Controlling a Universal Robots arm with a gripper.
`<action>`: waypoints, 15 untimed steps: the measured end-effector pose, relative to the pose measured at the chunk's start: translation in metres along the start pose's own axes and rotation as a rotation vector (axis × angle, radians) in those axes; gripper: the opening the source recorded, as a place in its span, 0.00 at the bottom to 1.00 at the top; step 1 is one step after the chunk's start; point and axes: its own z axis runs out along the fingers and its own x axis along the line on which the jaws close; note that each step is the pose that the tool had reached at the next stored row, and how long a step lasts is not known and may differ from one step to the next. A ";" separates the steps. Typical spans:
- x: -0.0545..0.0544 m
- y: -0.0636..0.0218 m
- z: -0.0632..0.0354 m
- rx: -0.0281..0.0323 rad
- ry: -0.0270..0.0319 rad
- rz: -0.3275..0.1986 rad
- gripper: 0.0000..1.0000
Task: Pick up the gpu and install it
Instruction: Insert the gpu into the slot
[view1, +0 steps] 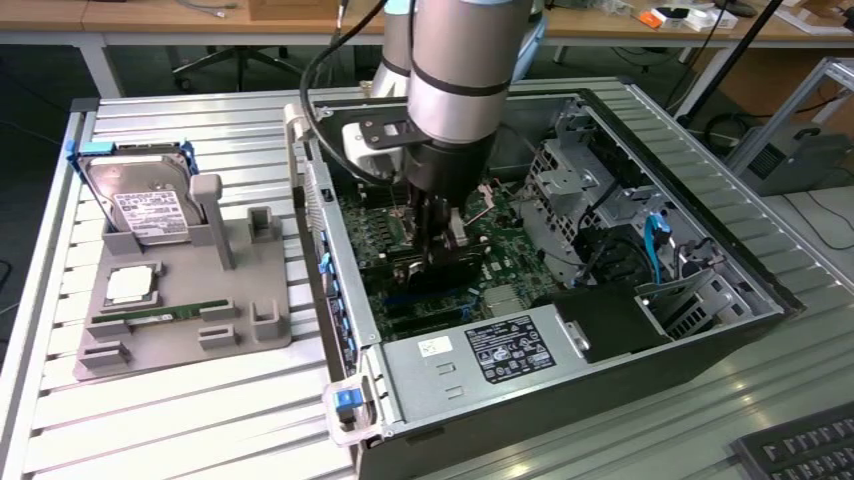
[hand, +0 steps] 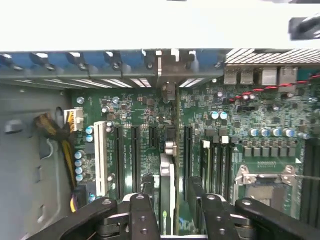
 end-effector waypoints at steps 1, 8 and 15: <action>-0.001 0.0000 -0.0018 0.0000 0.0001 0.000 0.40; -0.002 -0.0140 -0.0023 -0.0146 -0.0009 -0.009 0.14; -0.002 -0.0392 -0.0014 -0.0409 -0.0053 -0.016 0.11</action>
